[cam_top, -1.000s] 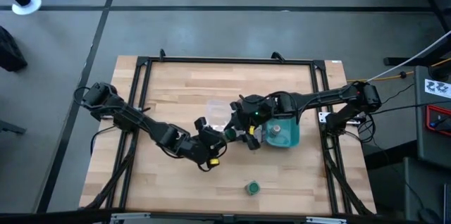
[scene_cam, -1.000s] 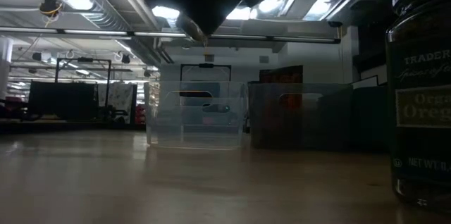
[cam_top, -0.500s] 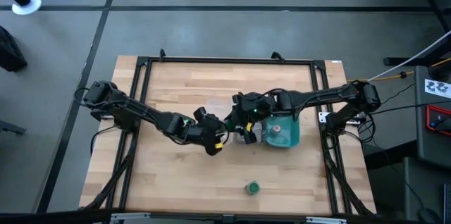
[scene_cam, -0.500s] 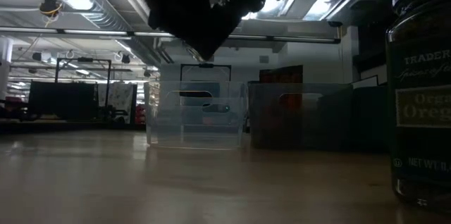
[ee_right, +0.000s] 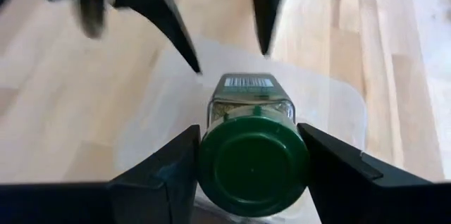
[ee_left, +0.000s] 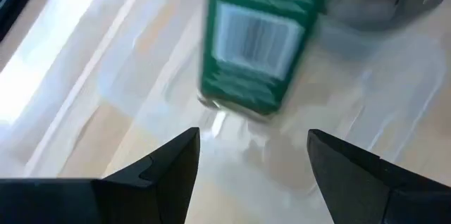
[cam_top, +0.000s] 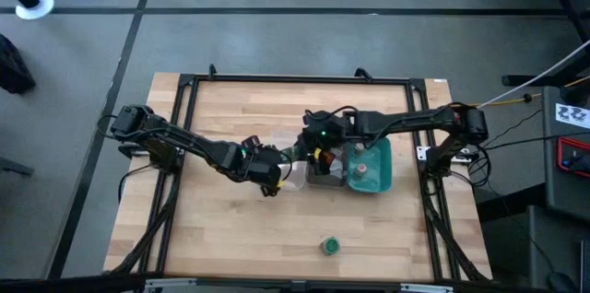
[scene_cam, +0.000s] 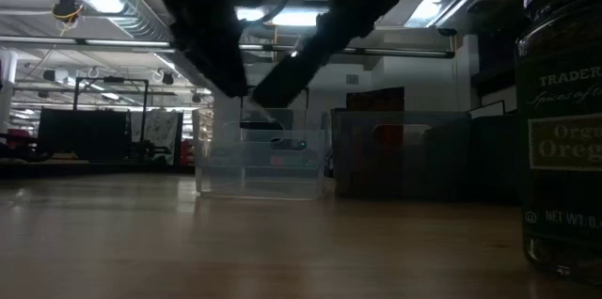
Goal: Sort spices by type
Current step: Put the left green seasoning bottle into the transparent bin, then put the green seasoning bottle into the transparent bin
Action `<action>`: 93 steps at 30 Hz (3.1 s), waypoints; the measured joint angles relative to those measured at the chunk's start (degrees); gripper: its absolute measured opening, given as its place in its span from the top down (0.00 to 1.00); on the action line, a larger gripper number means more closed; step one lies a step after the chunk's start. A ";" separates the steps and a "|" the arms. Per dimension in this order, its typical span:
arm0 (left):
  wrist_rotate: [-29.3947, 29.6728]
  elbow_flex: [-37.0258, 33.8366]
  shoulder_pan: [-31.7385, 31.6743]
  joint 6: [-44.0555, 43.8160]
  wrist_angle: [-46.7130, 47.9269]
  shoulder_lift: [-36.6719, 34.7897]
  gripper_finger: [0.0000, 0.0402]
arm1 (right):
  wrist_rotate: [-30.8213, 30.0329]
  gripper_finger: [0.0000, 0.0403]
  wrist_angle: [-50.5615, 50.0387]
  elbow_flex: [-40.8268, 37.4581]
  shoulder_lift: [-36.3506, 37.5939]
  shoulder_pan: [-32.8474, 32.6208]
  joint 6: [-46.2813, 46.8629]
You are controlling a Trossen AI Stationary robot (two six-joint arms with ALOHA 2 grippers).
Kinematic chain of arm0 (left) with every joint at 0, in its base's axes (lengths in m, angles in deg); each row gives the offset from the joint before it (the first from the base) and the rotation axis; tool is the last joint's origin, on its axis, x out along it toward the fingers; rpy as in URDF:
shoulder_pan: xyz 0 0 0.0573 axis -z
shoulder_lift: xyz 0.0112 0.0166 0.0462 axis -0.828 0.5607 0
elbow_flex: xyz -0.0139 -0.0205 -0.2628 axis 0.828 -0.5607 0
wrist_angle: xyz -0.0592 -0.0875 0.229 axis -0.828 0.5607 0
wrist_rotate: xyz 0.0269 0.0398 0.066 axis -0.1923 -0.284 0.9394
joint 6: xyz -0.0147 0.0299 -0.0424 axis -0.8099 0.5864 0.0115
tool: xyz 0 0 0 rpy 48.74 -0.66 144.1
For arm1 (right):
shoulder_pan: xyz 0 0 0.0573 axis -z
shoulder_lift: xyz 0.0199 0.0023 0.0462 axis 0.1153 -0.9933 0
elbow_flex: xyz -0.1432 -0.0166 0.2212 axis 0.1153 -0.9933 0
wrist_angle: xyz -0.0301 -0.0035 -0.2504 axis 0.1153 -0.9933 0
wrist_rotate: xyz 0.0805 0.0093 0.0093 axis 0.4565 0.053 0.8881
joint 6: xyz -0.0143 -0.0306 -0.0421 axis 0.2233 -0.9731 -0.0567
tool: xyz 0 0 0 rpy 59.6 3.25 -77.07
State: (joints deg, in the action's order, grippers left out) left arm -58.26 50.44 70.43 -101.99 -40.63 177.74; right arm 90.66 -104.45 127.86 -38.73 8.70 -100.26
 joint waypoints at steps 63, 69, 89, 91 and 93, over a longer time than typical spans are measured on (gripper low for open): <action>3.33 0.02 0.79 9.46 7.87 -10.14 0.39 | -3.23 0.38 -37.54 24.80 -8.34 -3.11 9.98; 3.81 0.02 1.71 15.62 8.03 -14.48 0.39 | 4.08 0.38 -40.41 25.09 -8.32 -10.96 18.16; 4.01 0.02 1.71 17.11 2.26 -14.36 0.39 | -9.81 0.38 -37.69 24.96 -12.76 -37.87 30.11; 3.99 0.02 1.70 16.64 2.44 -14.36 0.39 | -9.61 0.38 -37.26 24.96 -13.93 -38.25 30.09; 3.98 0.02 1.74 16.58 2.27 -14.36 0.39 | -8.08 0.38 -37.31 24.96 -15.01 -38.20 30.06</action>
State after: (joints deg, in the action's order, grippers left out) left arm -54.28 50.46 72.17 -85.41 -38.35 163.38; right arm 82.58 -141.76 152.82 -53.74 -29.50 -70.20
